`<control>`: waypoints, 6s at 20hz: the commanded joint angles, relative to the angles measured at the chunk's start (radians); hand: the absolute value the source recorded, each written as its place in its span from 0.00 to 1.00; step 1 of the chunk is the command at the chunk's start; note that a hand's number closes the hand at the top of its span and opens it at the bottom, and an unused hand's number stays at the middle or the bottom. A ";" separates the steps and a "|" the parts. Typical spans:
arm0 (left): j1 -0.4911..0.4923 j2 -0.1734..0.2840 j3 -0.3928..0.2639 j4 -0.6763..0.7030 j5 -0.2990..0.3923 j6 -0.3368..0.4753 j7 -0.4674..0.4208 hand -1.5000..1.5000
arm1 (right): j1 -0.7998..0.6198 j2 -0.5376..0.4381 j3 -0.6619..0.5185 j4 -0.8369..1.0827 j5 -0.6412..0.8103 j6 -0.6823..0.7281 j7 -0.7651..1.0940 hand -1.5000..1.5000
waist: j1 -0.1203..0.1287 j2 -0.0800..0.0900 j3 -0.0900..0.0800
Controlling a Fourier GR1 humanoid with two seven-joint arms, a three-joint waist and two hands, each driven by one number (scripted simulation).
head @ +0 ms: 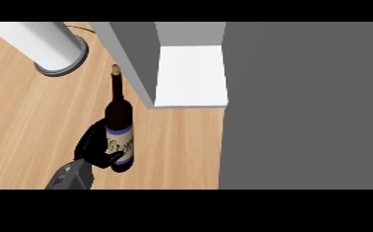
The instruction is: Pick up the wine, place it into the cabinet and close the cabinet
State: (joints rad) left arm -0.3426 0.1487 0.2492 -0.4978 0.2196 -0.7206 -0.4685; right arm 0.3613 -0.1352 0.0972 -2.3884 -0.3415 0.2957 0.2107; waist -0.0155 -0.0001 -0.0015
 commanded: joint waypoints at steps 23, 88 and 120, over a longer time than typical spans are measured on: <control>0.187 -0.147 -0.201 -0.573 -0.295 0.755 -0.034 1.00 | 0.125 -0.018 -0.021 -0.173 -0.056 0.010 0.032 0.00 | 0.007 -0.004 0.002; -0.406 -0.137 -0.508 -0.196 -0.236 1.496 0.456 1.00 | 0.068 -0.038 -0.051 -0.044 -0.108 0.083 -0.055 0.00 | -0.080 0.022 -0.002; -0.772 -0.149 -0.719 0.285 -0.330 1.659 0.581 0.00 | 0.087 -0.080 -0.040 -0.047 -0.143 0.143 -0.067 0.00 | -0.120 0.032 0.000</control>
State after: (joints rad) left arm -1.0977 0.0006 -0.4608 -0.2443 -0.1028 0.8947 0.1162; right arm 0.4044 -0.2108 0.0455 -2.3482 -0.4296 0.4457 0.1044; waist -0.1335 0.0349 -0.0010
